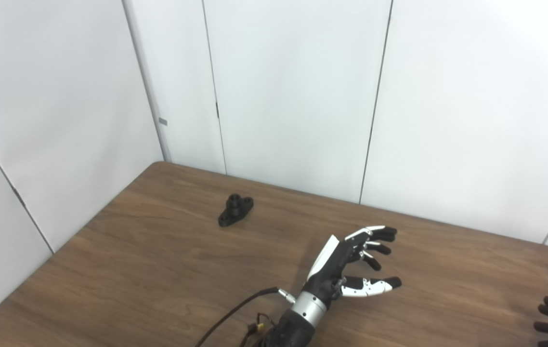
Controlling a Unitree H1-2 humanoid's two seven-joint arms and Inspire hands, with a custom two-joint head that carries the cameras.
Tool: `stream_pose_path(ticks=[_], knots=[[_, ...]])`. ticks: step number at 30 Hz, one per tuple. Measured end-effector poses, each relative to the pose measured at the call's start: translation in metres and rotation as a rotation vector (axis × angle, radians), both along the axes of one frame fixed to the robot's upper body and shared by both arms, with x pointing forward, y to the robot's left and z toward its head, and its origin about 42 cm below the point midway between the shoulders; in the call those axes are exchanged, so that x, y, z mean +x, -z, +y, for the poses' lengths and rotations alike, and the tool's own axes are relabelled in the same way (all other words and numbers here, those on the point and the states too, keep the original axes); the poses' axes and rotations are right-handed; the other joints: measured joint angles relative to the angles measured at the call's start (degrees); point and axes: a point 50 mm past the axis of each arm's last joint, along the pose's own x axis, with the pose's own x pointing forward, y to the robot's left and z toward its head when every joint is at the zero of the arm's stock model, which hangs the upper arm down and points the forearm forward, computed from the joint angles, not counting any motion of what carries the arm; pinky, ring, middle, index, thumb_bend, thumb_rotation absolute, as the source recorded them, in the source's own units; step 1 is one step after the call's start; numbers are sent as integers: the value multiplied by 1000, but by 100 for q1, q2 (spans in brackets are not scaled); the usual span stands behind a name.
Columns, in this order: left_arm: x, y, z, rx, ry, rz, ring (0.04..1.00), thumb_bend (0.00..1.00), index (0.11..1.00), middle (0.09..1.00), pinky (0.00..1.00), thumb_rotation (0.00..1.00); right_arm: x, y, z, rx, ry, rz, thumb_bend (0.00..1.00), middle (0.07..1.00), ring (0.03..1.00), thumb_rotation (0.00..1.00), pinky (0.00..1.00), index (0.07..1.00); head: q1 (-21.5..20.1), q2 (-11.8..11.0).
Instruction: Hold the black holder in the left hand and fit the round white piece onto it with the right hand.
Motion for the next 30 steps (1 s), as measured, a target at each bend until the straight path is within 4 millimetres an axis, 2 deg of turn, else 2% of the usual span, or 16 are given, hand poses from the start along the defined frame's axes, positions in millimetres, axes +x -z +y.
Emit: stream_pose_path(ticks=[7, 12, 19, 23, 30], knots=[[0, 0, 0, -5, 0, 0, 708, 634, 775, 792, 521, 0, 0, 0, 0, 0, 1, 1, 702, 763, 668, 0, 543, 770, 35, 35], [1, -4, 6, -15, -9, -1, 626, 677, 680, 692, 494, 0, 0, 0, 0, 1, 1, 1, 701, 760, 666, 0, 538, 772, 53, 79], [-9, -6, 33, 46, -35, 65, 576, 706, 642, 652, 481, 0, -1, 0, -3, -3, 4, 1, 693, 761, 662, 16, 539, 773, 97, 115], [-12, -9, 57, 154, -68, 75, 712, 754, 673, 740, 564, 0, -1, 0, -4, -2, 4, 2, 687, 760, 664, 9, 542, 776, 132, 123], [-6, -30, 85, 223, -107, 54, 769, 784, 729, 791, 649, 0, -1, 0, -4, -6, -3, 5, 682, 765, 673, 26, 548, 778, 150, 141]])
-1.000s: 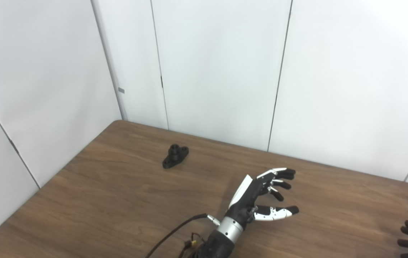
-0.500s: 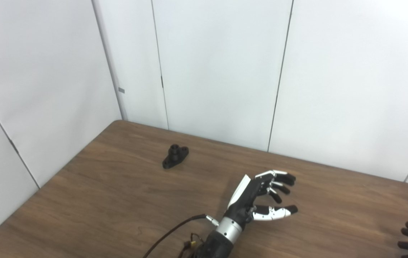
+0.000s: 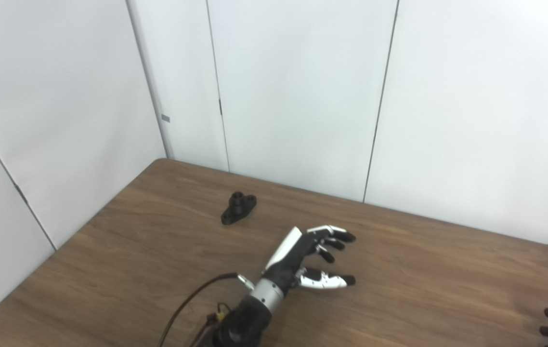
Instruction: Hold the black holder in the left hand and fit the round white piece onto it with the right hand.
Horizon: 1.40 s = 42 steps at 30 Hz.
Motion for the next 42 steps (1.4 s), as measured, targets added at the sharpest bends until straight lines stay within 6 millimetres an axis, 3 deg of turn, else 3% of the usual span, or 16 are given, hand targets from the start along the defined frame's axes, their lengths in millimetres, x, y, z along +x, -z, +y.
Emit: stream_pose_path(ticks=[6, 10, 15, 18, 23, 25, 28, 31, 36, 42], knots=[[5, -10, 9, 118, -66, -57, 807, 762, 742, 815, 690, 33, 0, 1, -1, -1, -1, 5, 675, 773, 685, 22, 558, 779, 18, -9], [10, -22, 29, 163, -131, -103, 829, 734, 746, 830, 750, 38, -1, 1, -1, 0, -1, 6, 669, 773, 683, 15, 556, 779, 18, -17], [15, -40, 52, 196, -206, -150, 824, 721, 738, 840, 707, 8, -1, 1, -1, 0, -1, 6, 666, 771, 678, 7, 551, 777, 53, -26], [20, -51, 62, 218, -236, -172, 782, 742, 720, 825, 626, 1, -1, 2, -1, 1, -1, 6, 664, 773, 679, 3, 552, 779, 62, -18], [27, -64, 68, 287, -240, -208, 824, 746, 726, 846, 684, 1, -1, 2, -2, 10, 3, 13, 658, 777, 677, 0, 545, 781, 79, 0], [28, -66, 69, 293, -266, -211, 849, 737, 760, 873, 724, 0, -1, 1, -2, 13, 3, 14, 655, 776, 679, 0, 551, 782, 97, -9], [30, -70, 77, 290, -331, -209, 861, 769, 861, 895, 711, 0, -1, 1, -2, 21, -1, 15, 654, 773, 674, 0, 545, 784, 105, -9], [32, -74, 85, 279, -380, -231, 872, 791, 904, 908, 707, 5, -1, 1, -2, 26, 0, 17, 656, 775, 671, 0, 534, 785, 114, -9], [37, -72, 97, 325, -429, -218, 917, 828, 859, 932, 771, 53, -1, -1, -3, 37, 1, 24, 650, 785, 680, 0, 534, 785, 123, 18], [40, -64, 116, 402, -502, -171, 942, 857, 833, 952, 751, 127, -1, -1, -3, 44, 2, 23, 650, 788, 687, 0, 537, 784, 114, 53]])
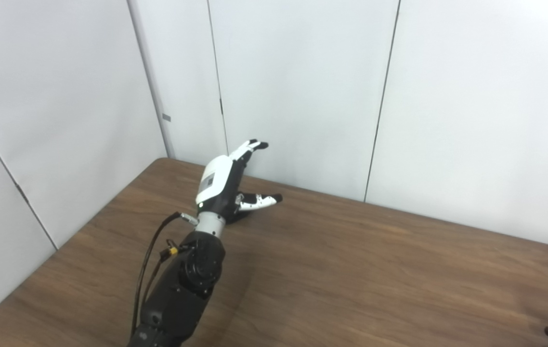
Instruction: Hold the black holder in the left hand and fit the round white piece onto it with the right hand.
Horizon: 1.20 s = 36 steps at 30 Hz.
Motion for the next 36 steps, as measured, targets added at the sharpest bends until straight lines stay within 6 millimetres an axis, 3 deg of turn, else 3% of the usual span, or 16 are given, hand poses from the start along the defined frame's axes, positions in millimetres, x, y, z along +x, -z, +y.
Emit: stream_pose_path(ticks=[9, 15, 23, 30, 36], knots=[[6, 7, 21, 36, -136, 117, 999, 888, 819, 982, 816, 228, 0, 0, 0, -5, 1, 2, 648, 781, 676, 12, 532, 786, -17, 53], [10, 19, 31, 49, -190, 177, 1000, 934, 824, 1000, 955, 265, 0, -1, 0, -9, 1, 1, 646, 788, 685, 44, 548, 789, -18, 70], [10, 31, 39, 93, -240, 241, 1000, 968, 820, 1000, 941, 299, -1, -4, 1, -22, 4, 1, 655, 779, 682, 71, 547, 781, -18, 88], [10, 38, 39, 107, -255, 282, 1000, 975, 793, 1000, 998, 295, -2, -5, 1, -19, 3, -5, 638, 788, 684, 73, 543, 788, -26, 141], [10, 44, 34, 131, -269, 327, 1000, 1000, 743, 1000, 1000, 374, -3, -5, 1, -19, 3, -3, 632, 784, 671, 60, 535, 787, -26, 167]])
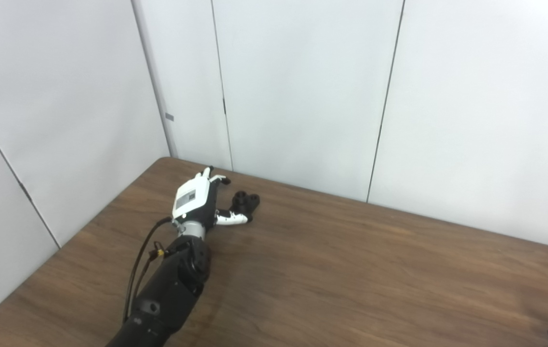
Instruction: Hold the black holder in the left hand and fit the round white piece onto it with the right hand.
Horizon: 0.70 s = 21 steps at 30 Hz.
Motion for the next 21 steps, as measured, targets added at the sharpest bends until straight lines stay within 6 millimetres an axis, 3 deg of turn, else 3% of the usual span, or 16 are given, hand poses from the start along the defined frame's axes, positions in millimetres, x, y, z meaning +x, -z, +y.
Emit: stream_pose_path(ticks=[11, 21], knots=[[-1, 20, 4, 13, -42, 76, 1000, 975, 690, 1000, 1000, 333, -4, -1, -1, 0, -2, -3, 629, 785, 668, 84, 535, 788, -26, 79], [1, 24, 0, 13, -66, 63, 1000, 946, 696, 1000, 1000, 300, -8, -1, -1, 1, -7, -2, 610, 786, 659, 94, 534, 787, -53, 158]])
